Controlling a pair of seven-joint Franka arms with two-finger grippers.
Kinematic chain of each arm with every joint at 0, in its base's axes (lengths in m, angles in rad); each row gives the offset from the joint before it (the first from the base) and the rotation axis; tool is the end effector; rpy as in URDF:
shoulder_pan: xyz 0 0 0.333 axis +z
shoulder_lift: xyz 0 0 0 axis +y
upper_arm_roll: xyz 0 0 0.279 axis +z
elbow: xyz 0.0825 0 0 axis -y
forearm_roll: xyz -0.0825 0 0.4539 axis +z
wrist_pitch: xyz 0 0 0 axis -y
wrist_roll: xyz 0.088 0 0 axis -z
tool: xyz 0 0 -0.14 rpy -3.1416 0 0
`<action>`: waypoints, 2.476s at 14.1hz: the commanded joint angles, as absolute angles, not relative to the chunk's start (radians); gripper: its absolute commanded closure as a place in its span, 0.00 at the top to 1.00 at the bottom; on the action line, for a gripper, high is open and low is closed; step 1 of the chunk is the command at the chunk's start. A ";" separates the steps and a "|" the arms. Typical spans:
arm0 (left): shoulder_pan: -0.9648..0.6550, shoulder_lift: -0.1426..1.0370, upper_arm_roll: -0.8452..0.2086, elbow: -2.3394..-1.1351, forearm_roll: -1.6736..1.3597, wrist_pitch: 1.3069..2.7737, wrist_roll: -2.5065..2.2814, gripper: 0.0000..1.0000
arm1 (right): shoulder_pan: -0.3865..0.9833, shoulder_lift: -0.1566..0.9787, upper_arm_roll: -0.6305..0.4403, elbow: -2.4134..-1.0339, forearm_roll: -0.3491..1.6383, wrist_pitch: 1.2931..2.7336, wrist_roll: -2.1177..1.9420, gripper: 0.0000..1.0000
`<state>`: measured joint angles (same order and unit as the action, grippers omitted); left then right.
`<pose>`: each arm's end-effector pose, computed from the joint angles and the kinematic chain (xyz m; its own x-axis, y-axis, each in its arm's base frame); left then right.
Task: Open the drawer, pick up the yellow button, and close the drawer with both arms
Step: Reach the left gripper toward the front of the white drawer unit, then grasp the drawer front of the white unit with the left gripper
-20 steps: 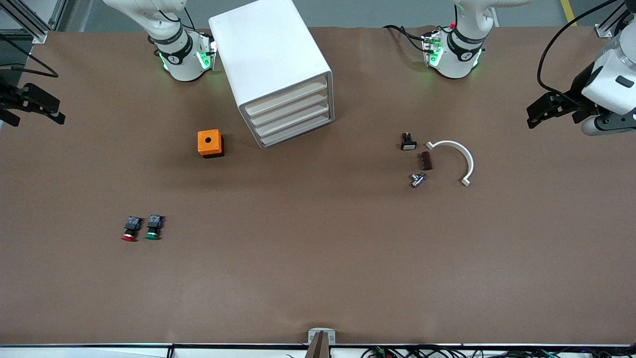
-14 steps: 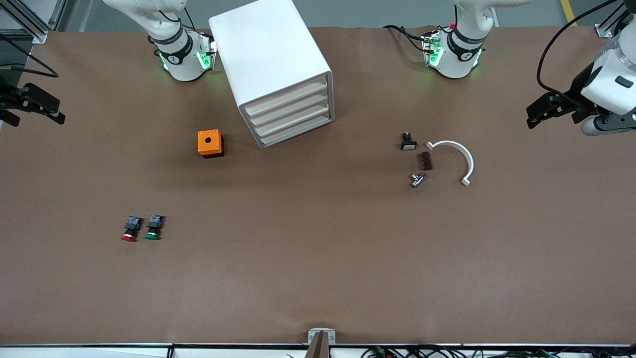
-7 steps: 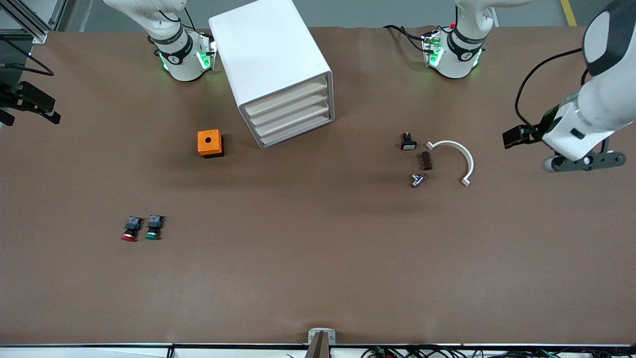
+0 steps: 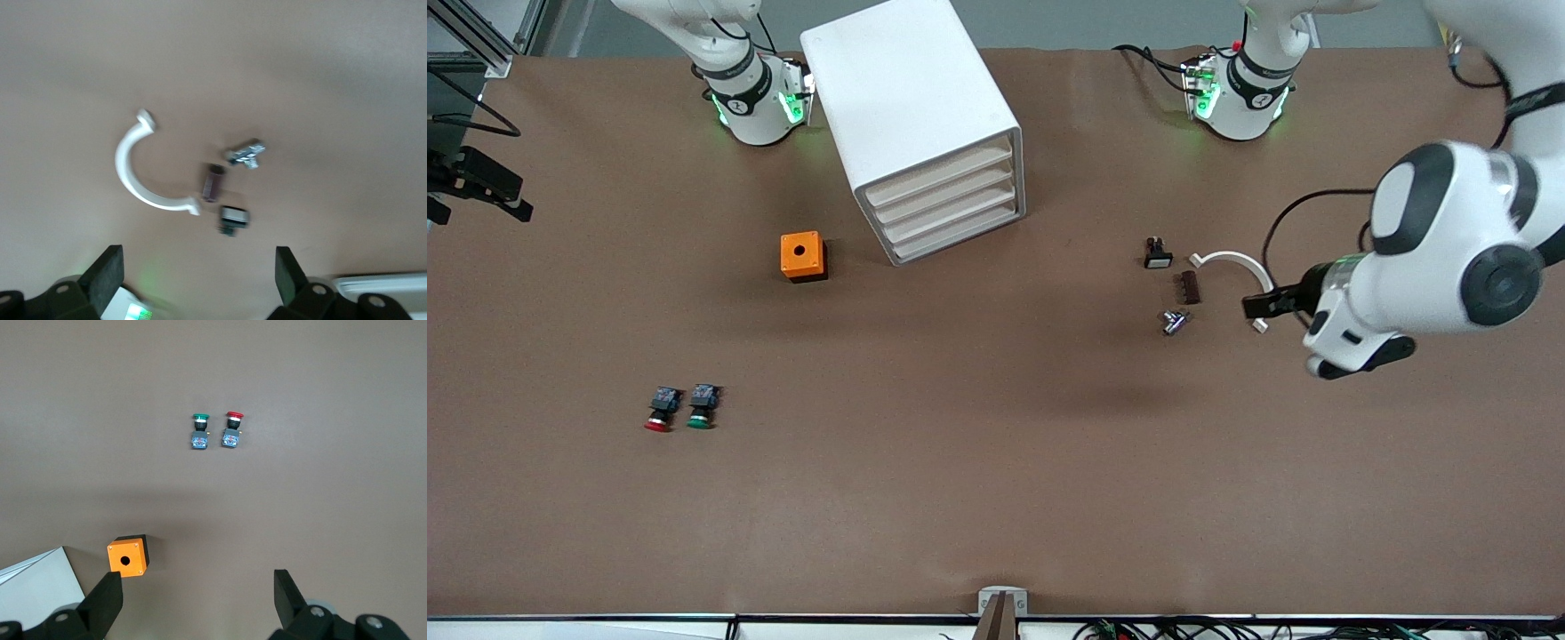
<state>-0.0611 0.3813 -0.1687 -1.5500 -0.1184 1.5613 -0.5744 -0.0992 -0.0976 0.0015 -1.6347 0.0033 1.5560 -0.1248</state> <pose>0.6466 -0.1610 0.3213 0.8552 0.3382 -0.3928 0.3479 -0.9363 -0.0487 0.5936 -0.0577 0.5781 0.9994 0.0272 0.0191 0.0272 -0.9996 -0.0008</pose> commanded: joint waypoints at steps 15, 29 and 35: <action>-0.459 0.745 -0.172 -1.413 -0.805 1.539 -2.155 0.95 | -0.127 -0.069 0.011 -1.626 0.003 1.540 -0.132 1.00; -0.571 0.810 -0.178 -1.413 -1.003 1.397 -2.394 0.59 | -0.134 0.121 0.011 -1.592 0.008 1.543 -0.043 1.00; -0.565 0.821 -0.176 -1.410 -1.003 1.399 -2.387 0.00 | -0.052 0.117 0.020 -1.594 0.012 1.509 0.318 1.00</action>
<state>-0.5661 0.8063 -0.1802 -1.4139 -1.0039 1.3858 -2.3916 -0.0878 0.1212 0.0186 -1.6067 0.0040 1.5329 0.1974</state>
